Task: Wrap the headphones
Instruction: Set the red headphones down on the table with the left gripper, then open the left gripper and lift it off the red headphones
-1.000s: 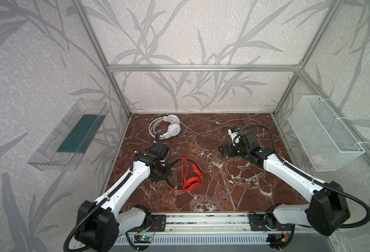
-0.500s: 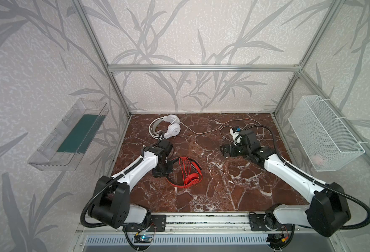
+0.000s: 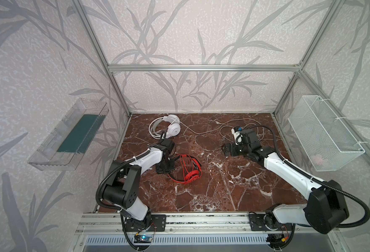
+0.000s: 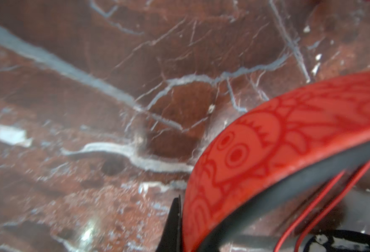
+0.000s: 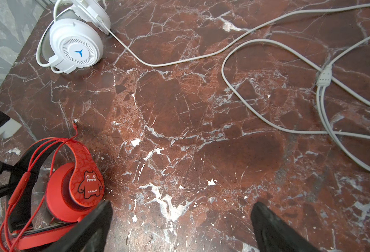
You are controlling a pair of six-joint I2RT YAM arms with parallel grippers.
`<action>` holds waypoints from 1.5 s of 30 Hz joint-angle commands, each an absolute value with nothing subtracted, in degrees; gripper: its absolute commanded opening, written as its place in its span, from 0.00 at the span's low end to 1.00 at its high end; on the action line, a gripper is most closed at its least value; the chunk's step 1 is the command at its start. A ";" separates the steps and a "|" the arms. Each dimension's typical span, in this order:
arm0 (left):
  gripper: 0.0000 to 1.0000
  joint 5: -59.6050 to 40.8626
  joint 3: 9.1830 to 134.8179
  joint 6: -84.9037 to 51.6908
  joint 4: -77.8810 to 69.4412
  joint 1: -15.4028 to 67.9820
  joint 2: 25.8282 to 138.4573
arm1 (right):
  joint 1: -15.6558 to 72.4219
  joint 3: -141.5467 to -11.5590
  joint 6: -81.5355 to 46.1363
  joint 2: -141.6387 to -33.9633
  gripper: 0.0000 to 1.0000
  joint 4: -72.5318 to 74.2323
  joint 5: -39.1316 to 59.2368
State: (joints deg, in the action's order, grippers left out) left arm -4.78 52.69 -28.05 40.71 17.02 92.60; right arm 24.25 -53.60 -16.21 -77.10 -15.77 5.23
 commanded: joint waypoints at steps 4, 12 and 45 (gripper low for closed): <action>0.00 -4.13 54.98 -27.36 37.23 16.04 96.47 | 23.99 -54.53 -14.56 -77.78 0.99 -16.30 6.77; 0.05 -2.95 54.40 -27.50 37.85 15.56 99.01 | 23.95 -56.50 -13.67 -79.36 0.99 -17.39 6.81; 0.19 10.67 60.91 -22.98 51.32 12.40 104.87 | 23.88 -57.90 -12.88 -80.39 0.99 -17.17 6.64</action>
State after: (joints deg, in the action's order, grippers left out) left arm 5.06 62.13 -24.29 47.99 13.32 102.37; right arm 24.14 -56.25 -13.45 -79.85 -17.06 6.52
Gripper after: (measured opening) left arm 0.178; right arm 0.990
